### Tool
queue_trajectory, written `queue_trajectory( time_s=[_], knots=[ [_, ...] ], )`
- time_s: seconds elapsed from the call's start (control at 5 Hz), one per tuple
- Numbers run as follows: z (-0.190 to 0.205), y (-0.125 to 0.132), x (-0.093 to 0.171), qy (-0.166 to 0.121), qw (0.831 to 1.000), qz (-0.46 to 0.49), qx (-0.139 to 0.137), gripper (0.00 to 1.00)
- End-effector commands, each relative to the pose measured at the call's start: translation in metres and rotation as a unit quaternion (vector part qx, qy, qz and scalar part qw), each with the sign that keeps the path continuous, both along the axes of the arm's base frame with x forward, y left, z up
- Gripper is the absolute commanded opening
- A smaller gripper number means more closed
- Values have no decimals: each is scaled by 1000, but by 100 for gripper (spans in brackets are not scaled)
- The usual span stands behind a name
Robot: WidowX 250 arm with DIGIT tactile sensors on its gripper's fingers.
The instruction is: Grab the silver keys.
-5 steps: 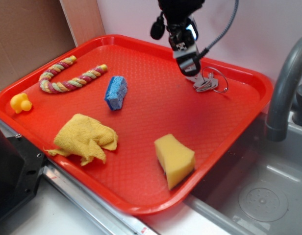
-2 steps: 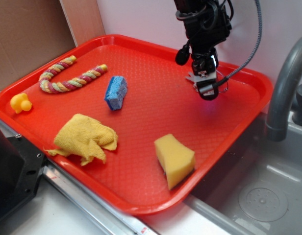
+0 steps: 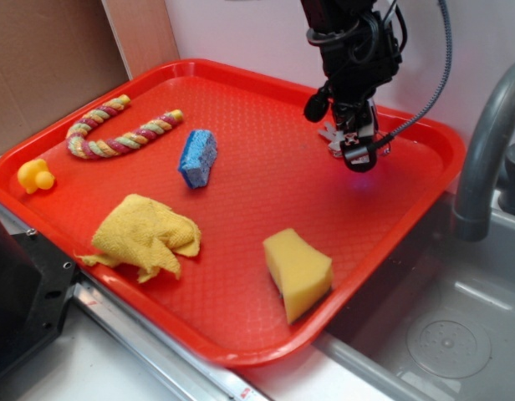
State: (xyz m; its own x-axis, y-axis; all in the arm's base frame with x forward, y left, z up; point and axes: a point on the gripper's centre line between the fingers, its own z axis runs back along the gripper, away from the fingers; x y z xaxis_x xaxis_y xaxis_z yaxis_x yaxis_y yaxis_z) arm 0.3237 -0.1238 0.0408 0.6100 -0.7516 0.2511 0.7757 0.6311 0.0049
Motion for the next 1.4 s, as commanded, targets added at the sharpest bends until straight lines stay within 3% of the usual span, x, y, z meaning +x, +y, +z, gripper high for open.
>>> queue_trajectory(
  time_s=[0.0,0.2,0.4,0.6,0.8,1.0,1.2],
  knots=[
    [43,3,3,-30,998,46,-27,0],
    [83,45,-16,-19,984,171,-40,0],
    [127,90,-53,-51,954,291,-45,0],
    [159,107,-79,-56,908,409,-71,0],
    [177,109,-89,-48,849,521,-78,0],
    [180,106,-84,-32,841,535,-70,0],
    [172,98,-74,-17,852,519,-60,0]
  ],
)
